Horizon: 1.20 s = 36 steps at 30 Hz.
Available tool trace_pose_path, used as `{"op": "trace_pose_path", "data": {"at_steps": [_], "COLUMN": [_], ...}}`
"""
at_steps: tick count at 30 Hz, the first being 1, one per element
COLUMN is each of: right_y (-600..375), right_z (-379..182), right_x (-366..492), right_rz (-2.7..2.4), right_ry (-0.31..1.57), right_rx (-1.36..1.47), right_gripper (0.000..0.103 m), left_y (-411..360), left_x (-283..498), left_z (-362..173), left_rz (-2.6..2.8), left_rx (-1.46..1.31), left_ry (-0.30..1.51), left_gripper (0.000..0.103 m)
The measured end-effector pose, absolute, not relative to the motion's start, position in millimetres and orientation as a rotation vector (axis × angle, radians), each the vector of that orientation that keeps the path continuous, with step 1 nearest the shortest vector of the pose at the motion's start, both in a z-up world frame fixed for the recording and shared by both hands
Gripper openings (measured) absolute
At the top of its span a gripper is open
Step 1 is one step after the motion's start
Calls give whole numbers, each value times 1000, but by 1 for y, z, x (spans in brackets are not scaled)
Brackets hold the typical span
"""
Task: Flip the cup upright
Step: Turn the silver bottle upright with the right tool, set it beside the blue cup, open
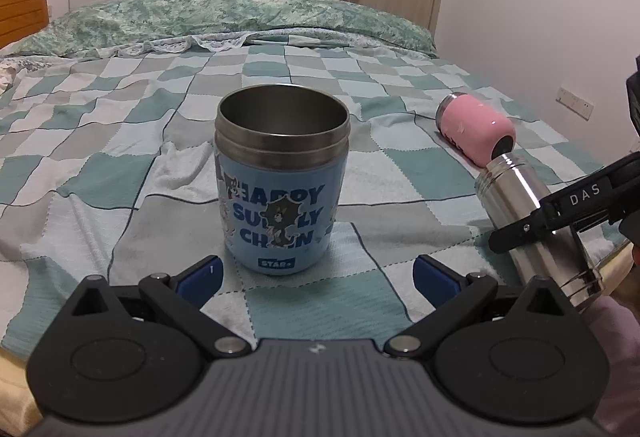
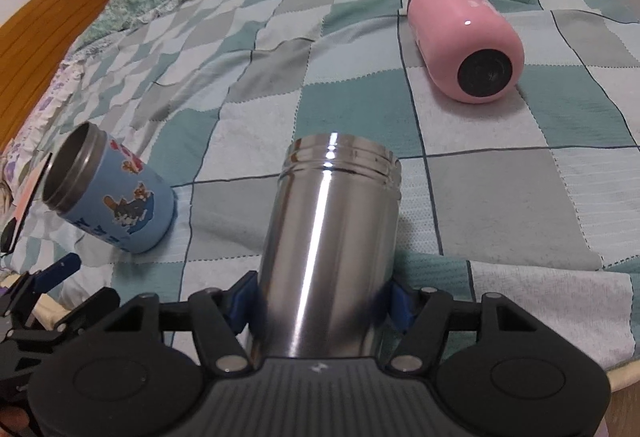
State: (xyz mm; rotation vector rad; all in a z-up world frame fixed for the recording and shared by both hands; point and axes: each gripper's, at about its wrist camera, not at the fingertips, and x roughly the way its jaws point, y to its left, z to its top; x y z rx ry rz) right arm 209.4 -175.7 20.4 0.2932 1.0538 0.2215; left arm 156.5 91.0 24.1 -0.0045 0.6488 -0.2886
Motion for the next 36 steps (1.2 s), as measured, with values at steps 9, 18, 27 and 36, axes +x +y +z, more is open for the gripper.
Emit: {"op": "trace_pose_path", "data": {"at_steps": [9, 18, 27, 36], "right_y": [-174, -129, -74, -65], "right_z": [47, 69, 55, 11], "right_x": [188, 199, 201, 194], "right_rz": [314, 379, 355, 335], "right_ry": [881, 587, 368, 330], "right_rx": [273, 138, -70, -131], "right_gripper": [63, 63, 62, 63], "left_y": [96, 103, 108, 108], "left_x": [147, 139, 137, 132], "left_z": [31, 40, 42, 37], "left_rz": [-272, -214, -179, -166], "left_rx": [-25, -57, -73, -77], "left_ry": [625, 589, 589, 590], "left_gripper": [103, 103, 103, 103]}}
